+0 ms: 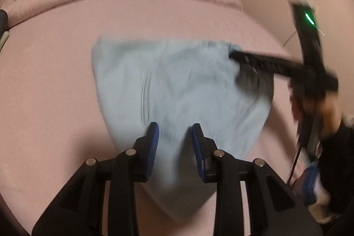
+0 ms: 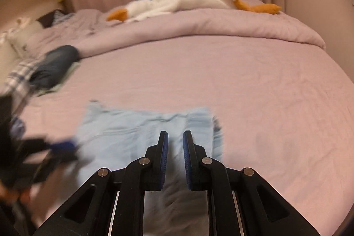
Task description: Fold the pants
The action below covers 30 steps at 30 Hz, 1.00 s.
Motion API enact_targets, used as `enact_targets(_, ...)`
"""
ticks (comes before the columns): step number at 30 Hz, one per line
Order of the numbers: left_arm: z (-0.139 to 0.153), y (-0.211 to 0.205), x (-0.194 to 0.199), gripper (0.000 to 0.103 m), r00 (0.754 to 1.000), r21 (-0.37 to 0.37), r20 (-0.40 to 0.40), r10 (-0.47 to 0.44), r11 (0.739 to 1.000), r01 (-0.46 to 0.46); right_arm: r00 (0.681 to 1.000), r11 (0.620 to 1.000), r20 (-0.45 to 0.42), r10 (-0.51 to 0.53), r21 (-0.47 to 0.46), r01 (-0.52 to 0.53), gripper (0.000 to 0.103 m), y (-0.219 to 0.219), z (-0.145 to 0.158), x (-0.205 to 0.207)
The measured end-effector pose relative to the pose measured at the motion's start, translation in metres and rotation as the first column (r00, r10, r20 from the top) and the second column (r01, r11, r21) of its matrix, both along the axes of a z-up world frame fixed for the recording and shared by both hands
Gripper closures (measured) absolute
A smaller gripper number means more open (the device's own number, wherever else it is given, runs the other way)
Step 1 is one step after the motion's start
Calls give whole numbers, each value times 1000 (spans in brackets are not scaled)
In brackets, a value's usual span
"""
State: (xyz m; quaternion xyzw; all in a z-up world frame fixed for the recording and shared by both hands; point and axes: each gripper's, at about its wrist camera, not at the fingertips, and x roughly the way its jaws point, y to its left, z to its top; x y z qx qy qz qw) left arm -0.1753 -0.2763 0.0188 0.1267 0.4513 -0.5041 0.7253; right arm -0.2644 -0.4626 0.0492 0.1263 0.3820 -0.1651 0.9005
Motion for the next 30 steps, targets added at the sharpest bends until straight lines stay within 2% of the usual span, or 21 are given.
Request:
enact_targets(2,-4,3,-6,73,1000,-12,29,0,1000,0,992,999,-119,-31,5,32,90,-12,-25,15)
enact_targets(5,0,6,-1,73,999,-11,-27,42,999,-42,995,996,-93,-33,75,40,90,-19,-31,8)
enact_targets(7,4,12,-6,72,999,-5,-16,49,999,-49,995,992,-86,-50,110,60,90,-20,-23,1)
enact_targets(9,6,16,-14,72,999,-5,-1,46,999,-46,996,993,-60,-61,100,67,88,-9,-11,-10)
enact_targets(13,2,26,-29,72,999,-16,4,49,999,-49,999,998,9,34,52,-34,87,25,2,-37)
enact_targets(17,-6,29,-28,71,998,-33,-2,58,998,-58,990,985,-104,99,-131,-113,87,62,-19,-48)
enact_targets(19,-6,32,-26,71,997,-53,-22,70,996,-71,983,977,-148,108,-166,-132,88,72,-32,-46)
enact_targets(21,-4,40,-23,70,994,-59,-60,95,993,-99,985,971,-137,108,-196,-133,88,76,-35,-46)
enact_targets(22,-2,44,-23,69,992,-64,-75,106,992,-111,986,977,-130,100,-175,-122,88,74,-33,-46)
enact_targets(23,-1,52,-23,62,989,-74,-92,120,989,-127,989,986,-117,88,-133,-103,88,69,-30,-49)
enact_targets(24,1,61,-22,52,984,-86,-111,138,985,-148,993,995,-90,77,-63,-83,83,61,-23,-53)
enact_targets(25,1,68,-21,47,979,-93,-130,157,981,-170,995,997,-66,78,-15,-79,79,56,-19,-55)
enact_targets(26,0,78,-18,43,970,-102,-164,180,975,-199,998,995,-18,67,77,-66,72,47,-13,-64)
enact_targets(28,-6,98,-10,43,941,-127,-254,224,957,-262,998,979,51,38,198,-47,56,38,-7,-81)
enact_targets(29,-10,108,-6,42,922,-133,-303,243,947,-293,997,968,72,6,251,-24,36,30,-6,-89)
enact_targets(30,-12,115,-5,42,907,-136,-335,254,940,-314,996,954,83,-34,300,8,29,22,-8,-99)
